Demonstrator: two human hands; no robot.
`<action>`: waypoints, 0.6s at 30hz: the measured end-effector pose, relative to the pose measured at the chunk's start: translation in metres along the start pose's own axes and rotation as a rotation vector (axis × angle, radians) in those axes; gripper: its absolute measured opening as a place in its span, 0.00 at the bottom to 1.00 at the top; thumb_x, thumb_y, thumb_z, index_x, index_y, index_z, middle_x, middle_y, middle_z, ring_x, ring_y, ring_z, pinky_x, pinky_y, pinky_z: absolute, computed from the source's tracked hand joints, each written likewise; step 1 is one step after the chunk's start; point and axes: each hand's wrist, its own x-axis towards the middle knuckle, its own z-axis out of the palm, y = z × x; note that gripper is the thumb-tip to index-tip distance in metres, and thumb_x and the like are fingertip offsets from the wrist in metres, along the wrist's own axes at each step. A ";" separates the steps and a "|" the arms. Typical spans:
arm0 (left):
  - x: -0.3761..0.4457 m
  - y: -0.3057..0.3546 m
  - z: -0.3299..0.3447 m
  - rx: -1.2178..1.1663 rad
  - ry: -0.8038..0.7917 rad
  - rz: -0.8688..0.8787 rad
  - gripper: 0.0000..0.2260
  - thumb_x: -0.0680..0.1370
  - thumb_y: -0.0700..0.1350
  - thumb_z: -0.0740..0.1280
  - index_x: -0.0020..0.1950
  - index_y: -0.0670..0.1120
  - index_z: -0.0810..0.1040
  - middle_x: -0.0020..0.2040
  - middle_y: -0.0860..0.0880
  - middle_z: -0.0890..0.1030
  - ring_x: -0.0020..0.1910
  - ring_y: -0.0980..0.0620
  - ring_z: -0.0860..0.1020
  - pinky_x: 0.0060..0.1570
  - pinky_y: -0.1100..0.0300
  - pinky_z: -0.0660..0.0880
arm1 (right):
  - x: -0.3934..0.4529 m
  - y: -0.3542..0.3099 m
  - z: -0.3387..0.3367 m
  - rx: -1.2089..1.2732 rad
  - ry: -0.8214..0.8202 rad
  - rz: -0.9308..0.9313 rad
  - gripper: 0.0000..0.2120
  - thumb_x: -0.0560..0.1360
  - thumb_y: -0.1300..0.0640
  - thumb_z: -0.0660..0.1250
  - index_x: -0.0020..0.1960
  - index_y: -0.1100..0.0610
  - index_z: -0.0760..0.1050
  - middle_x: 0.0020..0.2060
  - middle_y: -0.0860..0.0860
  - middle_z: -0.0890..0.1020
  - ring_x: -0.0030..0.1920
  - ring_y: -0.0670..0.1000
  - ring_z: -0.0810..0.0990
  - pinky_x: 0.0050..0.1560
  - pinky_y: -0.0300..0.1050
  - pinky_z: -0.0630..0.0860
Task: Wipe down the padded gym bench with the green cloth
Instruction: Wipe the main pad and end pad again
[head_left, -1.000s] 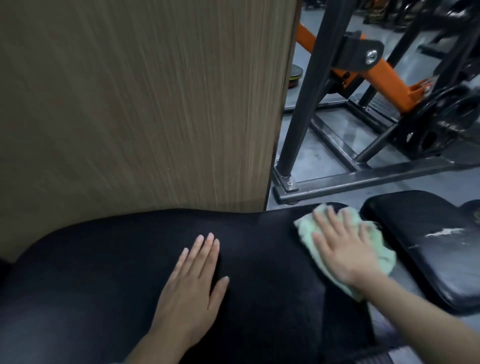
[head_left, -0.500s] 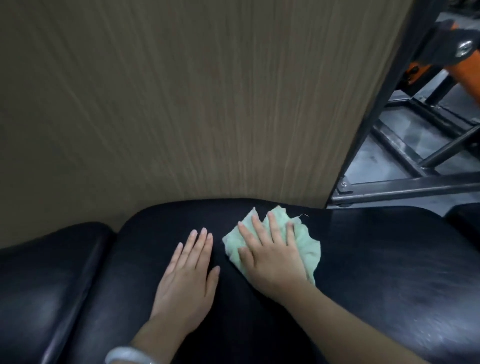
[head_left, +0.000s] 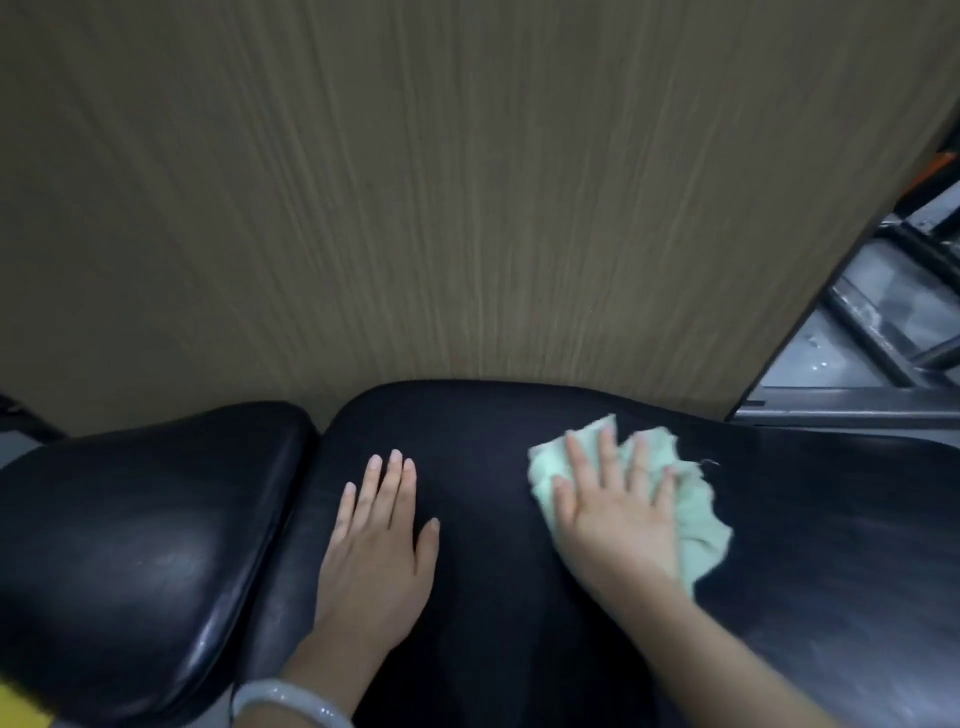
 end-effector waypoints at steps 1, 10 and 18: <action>-0.002 -0.009 -0.001 0.006 0.000 -0.023 0.27 0.78 0.53 0.51 0.71 0.38 0.67 0.72 0.45 0.68 0.73 0.50 0.60 0.72 0.56 0.46 | -0.002 -0.022 0.007 -0.006 0.005 -0.091 0.30 0.76 0.41 0.29 0.77 0.45 0.37 0.77 0.51 0.39 0.76 0.60 0.37 0.72 0.63 0.35; -0.016 -0.044 -0.004 -0.058 0.024 -0.089 0.27 0.80 0.55 0.47 0.75 0.42 0.54 0.76 0.49 0.59 0.76 0.52 0.53 0.72 0.59 0.41 | -0.042 0.030 -0.008 -0.366 -0.038 -1.158 0.24 0.81 0.40 0.48 0.75 0.43 0.61 0.77 0.48 0.58 0.76 0.55 0.57 0.68 0.55 0.55; -0.022 -0.081 -0.014 -0.034 0.025 -0.066 0.27 0.80 0.54 0.50 0.75 0.41 0.56 0.75 0.46 0.62 0.75 0.52 0.53 0.71 0.56 0.47 | 0.014 -0.008 -0.006 -0.062 0.059 -0.318 0.27 0.78 0.38 0.32 0.76 0.38 0.36 0.76 0.42 0.37 0.75 0.48 0.32 0.74 0.50 0.34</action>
